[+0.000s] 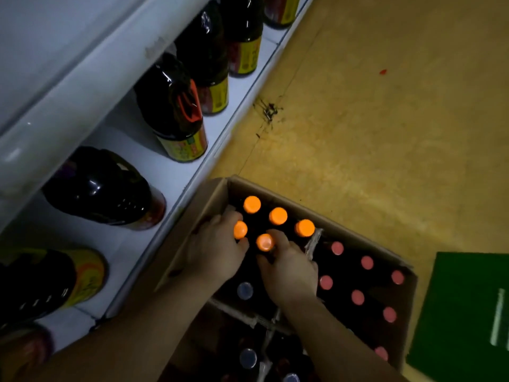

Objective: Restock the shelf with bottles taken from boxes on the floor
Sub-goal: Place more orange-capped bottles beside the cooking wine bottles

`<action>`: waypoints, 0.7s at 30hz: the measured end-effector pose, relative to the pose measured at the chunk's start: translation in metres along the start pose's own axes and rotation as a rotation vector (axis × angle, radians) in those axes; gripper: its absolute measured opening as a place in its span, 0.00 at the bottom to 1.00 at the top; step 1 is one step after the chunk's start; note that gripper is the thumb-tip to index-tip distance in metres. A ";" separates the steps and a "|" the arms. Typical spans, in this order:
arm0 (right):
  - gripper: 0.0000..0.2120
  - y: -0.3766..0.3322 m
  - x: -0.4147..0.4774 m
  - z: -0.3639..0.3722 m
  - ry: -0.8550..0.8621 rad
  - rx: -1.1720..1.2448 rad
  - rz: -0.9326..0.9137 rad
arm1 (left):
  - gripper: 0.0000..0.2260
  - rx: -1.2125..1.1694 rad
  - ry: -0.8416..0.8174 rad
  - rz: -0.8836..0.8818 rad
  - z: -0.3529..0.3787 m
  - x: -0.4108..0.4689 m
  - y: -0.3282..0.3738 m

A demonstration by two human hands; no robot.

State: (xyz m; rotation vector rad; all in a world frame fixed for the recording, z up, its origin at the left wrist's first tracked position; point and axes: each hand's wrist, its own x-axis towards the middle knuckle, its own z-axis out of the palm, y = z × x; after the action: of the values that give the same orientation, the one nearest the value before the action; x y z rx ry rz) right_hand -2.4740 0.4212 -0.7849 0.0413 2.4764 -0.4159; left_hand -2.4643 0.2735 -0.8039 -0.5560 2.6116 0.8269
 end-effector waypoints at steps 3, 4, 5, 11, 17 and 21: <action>0.19 0.000 0.010 0.009 0.029 0.018 -0.004 | 0.15 0.019 0.011 0.066 0.003 0.004 -0.004; 0.19 0.000 0.013 0.011 0.029 0.019 -0.005 | 0.14 0.021 0.021 0.089 0.003 0.005 -0.005; 0.20 -0.001 0.015 0.012 0.023 0.015 -0.002 | 0.13 0.024 0.025 0.107 0.004 0.006 -0.006; 0.15 -0.003 0.024 0.016 0.046 -0.004 0.026 | 0.14 0.054 -0.007 0.117 0.012 0.018 -0.014; 0.15 0.005 0.019 0.019 0.123 -0.049 -0.055 | 0.11 -0.018 0.017 0.138 0.009 0.012 -0.017; 0.14 0.012 0.013 0.015 0.177 -0.011 -0.074 | 0.12 -0.110 0.030 0.159 0.004 0.006 -0.015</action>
State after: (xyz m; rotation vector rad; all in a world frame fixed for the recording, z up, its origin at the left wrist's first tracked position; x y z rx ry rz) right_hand -2.4740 0.4268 -0.8071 -0.0191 2.6607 -0.4470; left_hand -2.4622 0.2630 -0.8170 -0.3961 2.6773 1.0236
